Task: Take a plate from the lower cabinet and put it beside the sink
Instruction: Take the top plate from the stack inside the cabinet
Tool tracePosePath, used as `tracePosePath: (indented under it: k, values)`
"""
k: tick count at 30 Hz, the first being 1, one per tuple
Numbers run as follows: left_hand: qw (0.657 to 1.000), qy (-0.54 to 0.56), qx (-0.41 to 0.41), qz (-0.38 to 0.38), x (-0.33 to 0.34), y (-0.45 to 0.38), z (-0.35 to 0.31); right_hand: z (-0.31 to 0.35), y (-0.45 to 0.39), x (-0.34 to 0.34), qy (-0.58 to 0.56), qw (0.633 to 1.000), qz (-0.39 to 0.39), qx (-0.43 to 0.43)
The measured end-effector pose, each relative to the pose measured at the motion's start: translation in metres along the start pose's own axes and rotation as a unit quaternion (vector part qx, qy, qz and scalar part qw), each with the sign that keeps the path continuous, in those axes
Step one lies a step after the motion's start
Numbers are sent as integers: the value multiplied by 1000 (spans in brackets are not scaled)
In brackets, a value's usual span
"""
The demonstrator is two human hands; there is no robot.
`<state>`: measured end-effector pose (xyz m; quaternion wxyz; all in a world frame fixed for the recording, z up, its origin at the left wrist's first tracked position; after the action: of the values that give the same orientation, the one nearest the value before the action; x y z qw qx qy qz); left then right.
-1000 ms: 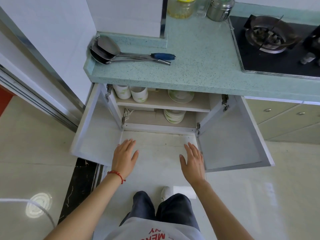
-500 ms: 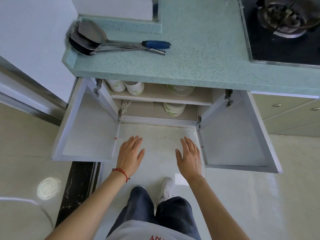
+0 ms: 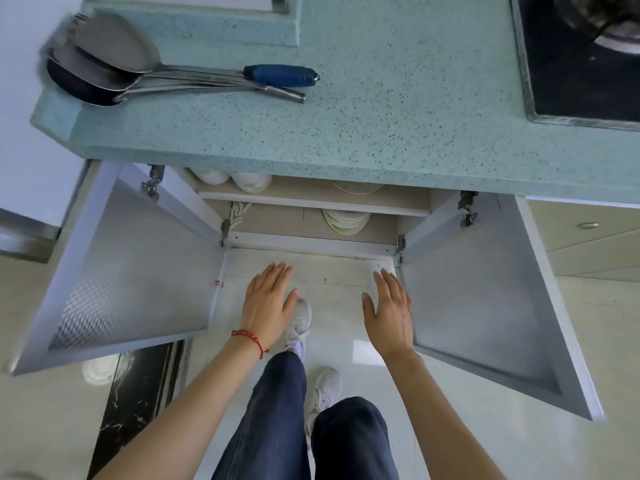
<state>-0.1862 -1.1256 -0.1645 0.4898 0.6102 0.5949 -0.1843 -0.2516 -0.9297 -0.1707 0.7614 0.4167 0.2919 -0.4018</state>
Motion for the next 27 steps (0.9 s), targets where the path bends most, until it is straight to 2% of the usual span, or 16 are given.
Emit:
tracePosePath:
  k: [11,20,27]
  values:
    - [999,-15,33,-3,66,-131,40,-46,-110,55,-59,997,-32,31]
    - [997,-26,70,-19,129,-218,79,-89,-194,108,-96,990,-101,11]
    - [995,-19,94,-42,176,-276,103,-129,-253,155,-132,984,-119,-8]
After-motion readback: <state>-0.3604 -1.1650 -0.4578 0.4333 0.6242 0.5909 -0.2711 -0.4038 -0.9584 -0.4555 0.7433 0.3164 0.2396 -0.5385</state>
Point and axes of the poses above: each hand's wrist, its own y-axis away from the middle knuckle, its own x-axis out of the palm, z = x × y, the point moved 7 cm from there along -y, towards the middle knuckle, and after that the axes turned 8 degrees about z, right-handed, at the moved point
